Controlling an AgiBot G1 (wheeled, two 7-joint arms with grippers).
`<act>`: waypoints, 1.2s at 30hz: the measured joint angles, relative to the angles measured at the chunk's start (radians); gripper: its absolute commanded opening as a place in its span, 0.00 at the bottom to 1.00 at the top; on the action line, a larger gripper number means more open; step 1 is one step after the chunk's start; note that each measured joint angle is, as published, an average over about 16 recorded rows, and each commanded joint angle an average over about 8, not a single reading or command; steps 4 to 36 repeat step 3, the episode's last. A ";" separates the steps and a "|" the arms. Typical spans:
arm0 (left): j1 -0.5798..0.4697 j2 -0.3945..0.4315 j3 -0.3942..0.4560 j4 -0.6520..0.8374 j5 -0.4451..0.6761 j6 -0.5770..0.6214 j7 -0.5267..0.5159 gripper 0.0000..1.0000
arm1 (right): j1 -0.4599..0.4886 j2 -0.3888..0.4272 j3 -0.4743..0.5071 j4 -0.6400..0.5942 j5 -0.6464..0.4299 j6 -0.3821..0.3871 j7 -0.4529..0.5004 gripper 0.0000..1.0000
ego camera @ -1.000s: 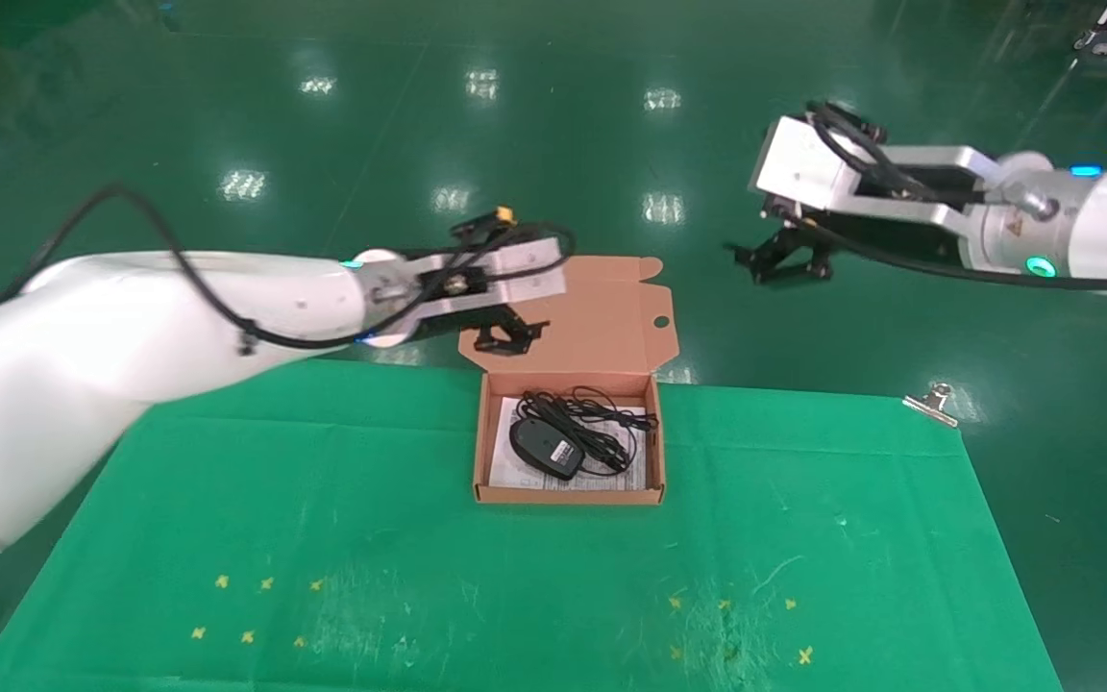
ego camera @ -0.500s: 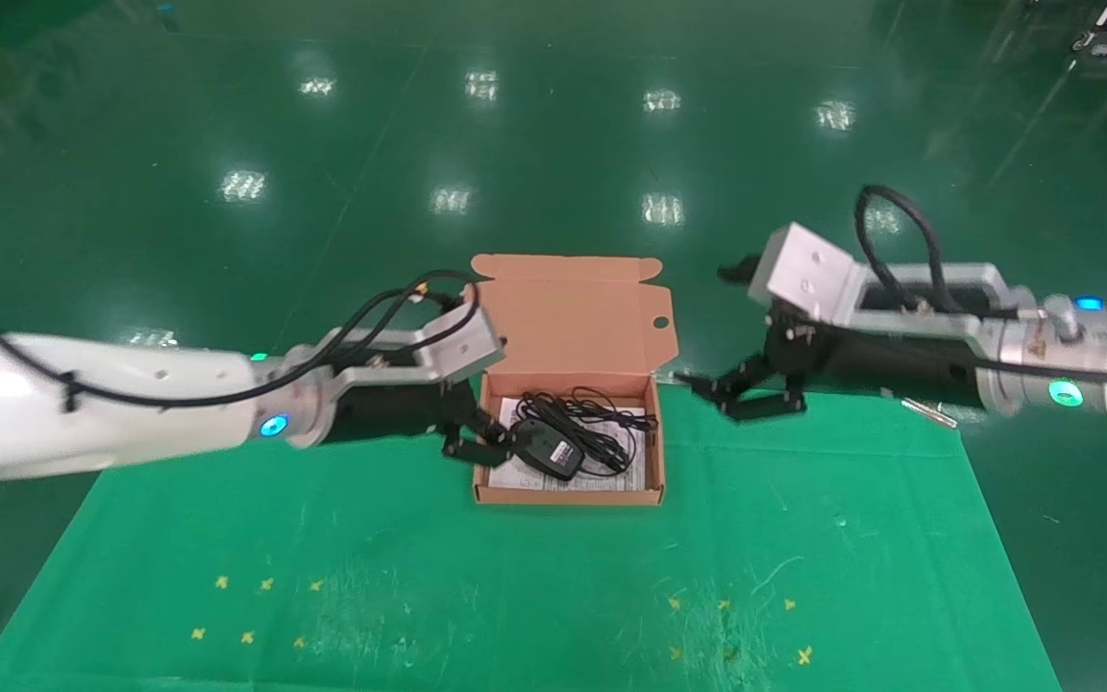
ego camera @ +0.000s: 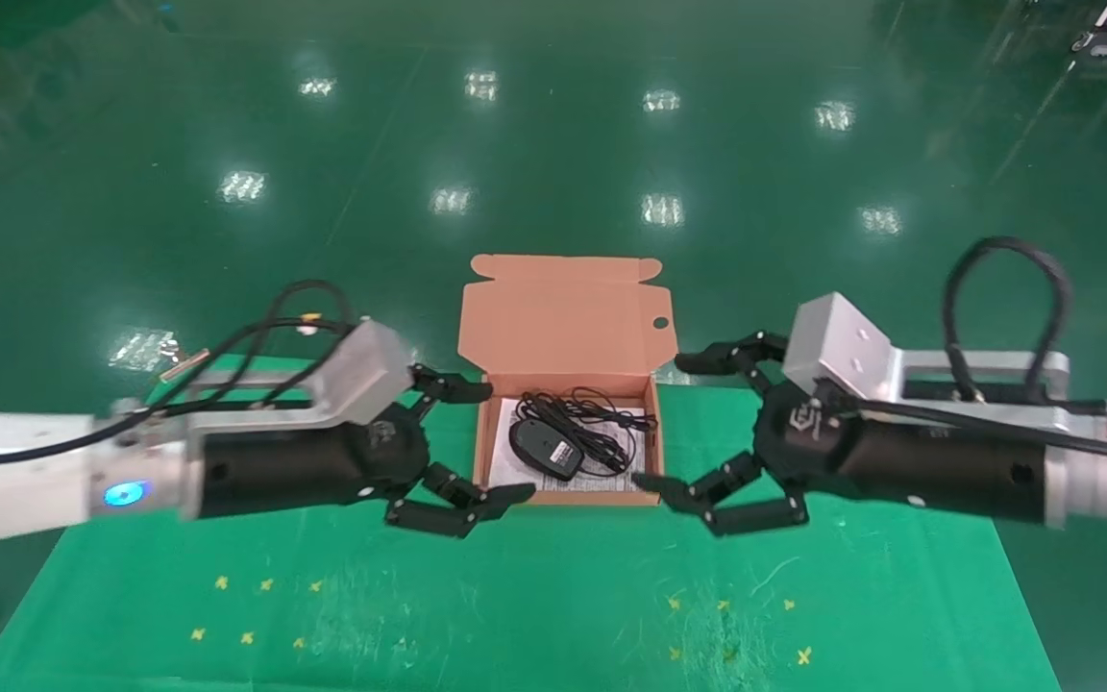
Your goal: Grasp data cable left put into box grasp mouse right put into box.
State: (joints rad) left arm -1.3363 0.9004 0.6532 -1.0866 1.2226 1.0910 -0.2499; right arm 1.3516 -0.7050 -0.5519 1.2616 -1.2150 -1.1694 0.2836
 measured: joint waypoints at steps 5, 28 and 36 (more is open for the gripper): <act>0.017 -0.019 -0.024 -0.013 -0.032 0.026 0.004 1.00 | -0.018 0.006 0.017 0.001 0.031 -0.021 -0.006 1.00; 0.017 -0.019 -0.024 -0.013 -0.032 0.026 0.004 1.00 | -0.018 0.006 0.017 0.001 0.031 -0.021 -0.006 1.00; 0.017 -0.019 -0.024 -0.013 -0.032 0.026 0.004 1.00 | -0.018 0.006 0.017 0.001 0.031 -0.021 -0.006 1.00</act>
